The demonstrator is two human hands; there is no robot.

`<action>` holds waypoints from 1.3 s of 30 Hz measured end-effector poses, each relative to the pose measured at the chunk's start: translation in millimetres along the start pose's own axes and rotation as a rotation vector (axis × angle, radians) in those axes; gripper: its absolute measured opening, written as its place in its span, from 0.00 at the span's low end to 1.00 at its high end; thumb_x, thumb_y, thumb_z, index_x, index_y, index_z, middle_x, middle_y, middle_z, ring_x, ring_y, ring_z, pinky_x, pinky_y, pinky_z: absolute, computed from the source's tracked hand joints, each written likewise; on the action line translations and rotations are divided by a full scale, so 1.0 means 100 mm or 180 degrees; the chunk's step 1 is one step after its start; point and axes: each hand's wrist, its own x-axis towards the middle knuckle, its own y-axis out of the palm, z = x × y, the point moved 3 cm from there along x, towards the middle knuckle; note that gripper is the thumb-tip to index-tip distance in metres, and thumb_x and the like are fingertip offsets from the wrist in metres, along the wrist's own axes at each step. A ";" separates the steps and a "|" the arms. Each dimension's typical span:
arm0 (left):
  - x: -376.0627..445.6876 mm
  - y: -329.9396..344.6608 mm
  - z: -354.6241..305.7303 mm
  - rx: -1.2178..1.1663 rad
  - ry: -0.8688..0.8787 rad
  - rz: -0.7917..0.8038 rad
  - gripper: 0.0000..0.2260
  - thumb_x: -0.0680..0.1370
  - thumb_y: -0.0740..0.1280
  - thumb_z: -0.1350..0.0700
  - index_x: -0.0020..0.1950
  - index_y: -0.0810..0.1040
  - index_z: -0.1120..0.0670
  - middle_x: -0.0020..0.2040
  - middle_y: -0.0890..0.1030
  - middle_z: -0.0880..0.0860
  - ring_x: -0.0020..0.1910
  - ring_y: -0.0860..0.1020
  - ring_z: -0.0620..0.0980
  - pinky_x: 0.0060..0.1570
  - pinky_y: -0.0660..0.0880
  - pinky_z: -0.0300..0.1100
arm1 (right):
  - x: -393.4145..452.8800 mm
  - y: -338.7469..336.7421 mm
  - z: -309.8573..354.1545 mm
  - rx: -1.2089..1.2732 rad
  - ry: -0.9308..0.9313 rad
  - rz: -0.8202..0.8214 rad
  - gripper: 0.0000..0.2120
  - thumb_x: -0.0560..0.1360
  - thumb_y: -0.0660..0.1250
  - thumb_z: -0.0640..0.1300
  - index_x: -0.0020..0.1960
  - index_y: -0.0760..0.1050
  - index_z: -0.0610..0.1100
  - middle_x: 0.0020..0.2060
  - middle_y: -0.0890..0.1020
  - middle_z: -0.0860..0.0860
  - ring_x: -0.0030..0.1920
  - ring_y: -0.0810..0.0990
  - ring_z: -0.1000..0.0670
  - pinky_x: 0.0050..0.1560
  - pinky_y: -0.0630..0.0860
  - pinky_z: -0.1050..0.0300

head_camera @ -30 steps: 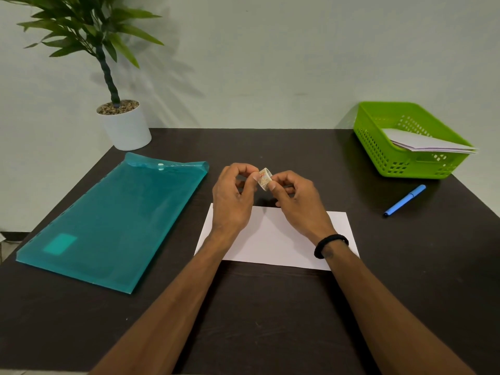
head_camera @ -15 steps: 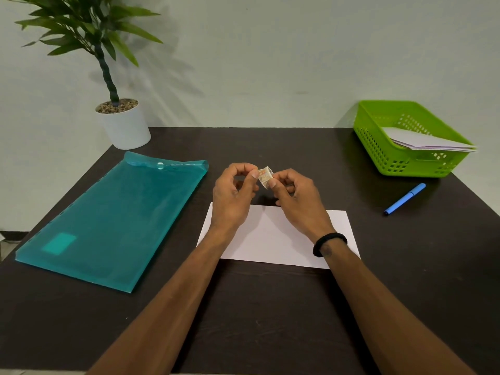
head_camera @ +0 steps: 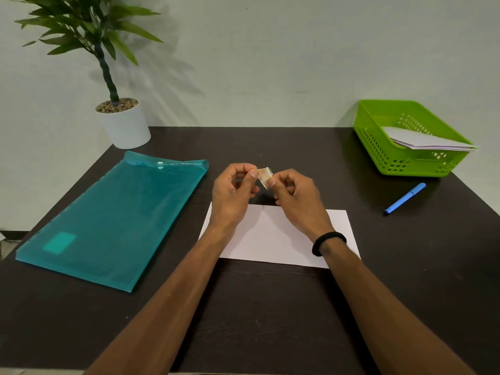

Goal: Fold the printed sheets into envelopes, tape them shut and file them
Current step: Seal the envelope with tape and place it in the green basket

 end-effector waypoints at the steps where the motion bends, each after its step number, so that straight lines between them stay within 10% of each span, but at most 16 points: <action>1: 0.00 0.00 0.00 -0.0019 -0.0012 0.0000 0.09 0.82 0.70 0.52 0.60 0.81 0.52 0.55 0.85 0.50 0.49 0.85 0.50 0.46 0.83 0.38 | 0.00 0.00 0.00 0.0005 -0.0003 -0.0007 0.05 0.82 0.69 0.53 0.52 0.79 0.53 0.45 0.83 0.57 0.46 0.83 0.54 0.52 0.85 0.47; 29: -0.02 0.00 -0.05 0.0045 0.0090 -0.0168 0.08 0.82 0.70 0.51 0.60 0.81 0.51 0.54 0.85 0.48 0.48 0.85 0.50 0.46 0.83 0.39 | -0.01 -0.01 -0.02 -0.0265 0.0159 -0.0440 0.10 0.82 0.68 0.56 0.52 0.78 0.50 0.49 0.83 0.51 0.47 0.82 0.53 0.49 0.85 0.50; 34: -0.02 -0.04 -0.08 -0.0297 -0.0211 -0.0339 0.07 0.80 0.72 0.51 0.58 0.82 0.48 0.53 0.85 0.47 0.49 0.85 0.48 0.44 0.82 0.35 | -0.02 -0.06 -0.01 -0.0660 0.0050 -0.0677 0.08 0.81 0.72 0.52 0.54 0.79 0.49 0.53 0.78 0.49 0.44 0.80 0.54 0.41 0.72 0.71; 39: -0.03 -0.02 -0.11 -0.0586 -0.0454 -0.0323 0.08 0.78 0.74 0.52 0.57 0.84 0.47 0.52 0.86 0.48 0.49 0.86 0.47 0.46 0.83 0.37 | -0.04 -0.05 -0.05 -0.1122 -0.0035 -0.0636 0.09 0.79 0.74 0.47 0.56 0.81 0.44 0.53 0.71 0.51 0.46 0.78 0.50 0.50 0.79 0.60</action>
